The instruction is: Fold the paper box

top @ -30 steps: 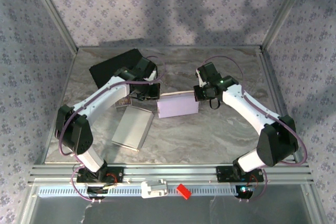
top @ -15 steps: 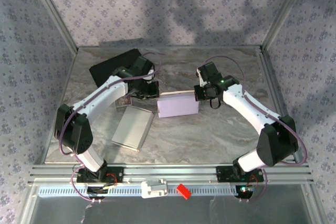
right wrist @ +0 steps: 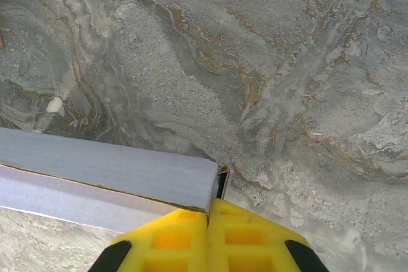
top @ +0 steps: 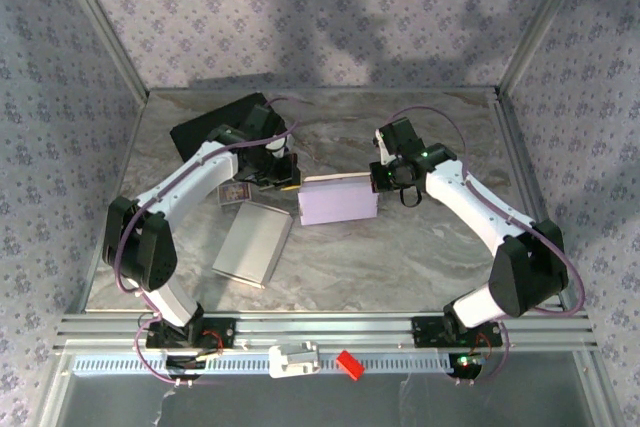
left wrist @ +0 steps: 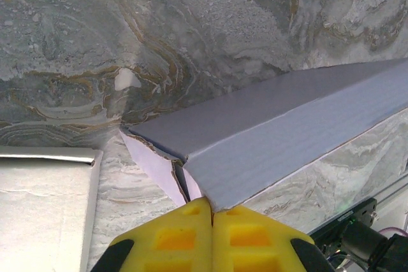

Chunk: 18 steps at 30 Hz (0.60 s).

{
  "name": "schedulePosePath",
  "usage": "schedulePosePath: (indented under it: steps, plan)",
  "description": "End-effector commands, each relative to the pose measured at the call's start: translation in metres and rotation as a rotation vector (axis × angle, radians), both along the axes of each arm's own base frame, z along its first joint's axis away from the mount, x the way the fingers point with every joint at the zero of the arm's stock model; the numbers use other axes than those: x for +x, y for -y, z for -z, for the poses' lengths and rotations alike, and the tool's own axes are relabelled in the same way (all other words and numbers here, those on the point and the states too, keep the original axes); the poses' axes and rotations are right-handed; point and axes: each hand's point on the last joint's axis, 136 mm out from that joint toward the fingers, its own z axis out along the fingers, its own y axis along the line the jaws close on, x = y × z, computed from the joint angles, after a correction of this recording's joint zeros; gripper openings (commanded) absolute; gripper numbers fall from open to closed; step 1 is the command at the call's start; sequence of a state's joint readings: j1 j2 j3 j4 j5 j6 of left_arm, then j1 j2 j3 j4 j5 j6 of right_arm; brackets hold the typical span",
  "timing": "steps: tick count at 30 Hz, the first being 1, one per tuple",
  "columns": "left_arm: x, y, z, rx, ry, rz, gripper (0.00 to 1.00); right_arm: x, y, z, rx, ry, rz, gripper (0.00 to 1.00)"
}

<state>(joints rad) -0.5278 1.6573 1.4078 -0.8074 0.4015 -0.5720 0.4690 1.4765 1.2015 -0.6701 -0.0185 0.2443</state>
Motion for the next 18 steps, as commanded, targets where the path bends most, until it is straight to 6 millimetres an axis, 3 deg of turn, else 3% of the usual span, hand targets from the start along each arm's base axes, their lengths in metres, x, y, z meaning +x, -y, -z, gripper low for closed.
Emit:
schedulePosePath:
  steps: [1,5,7,13,18]
  plan:
    - [-0.013,0.007,0.011,-0.022,-0.028,0.069,0.02,-0.005,-0.015,-0.001,0.052,-0.028,-0.036,0.00]
    - [-0.014,0.005,0.016,-0.015,0.027,0.091,0.02,-0.004,-0.016,-0.004,0.054,-0.002,-0.042,0.00]
    - [-0.015,0.005,0.018,-0.007,0.057,0.108,0.02,-0.010,-0.014,0.008,0.034,-0.015,-0.047,0.00]
    - [-0.027,0.005,0.025,0.067,0.089,0.166,0.01,-0.019,-0.009,0.019,-0.010,0.001,-0.056,0.00]
    - [-0.035,0.002,0.027,0.135,0.138,0.188,0.01,-0.018,-0.006,0.012,-0.008,0.052,-0.045,0.00]
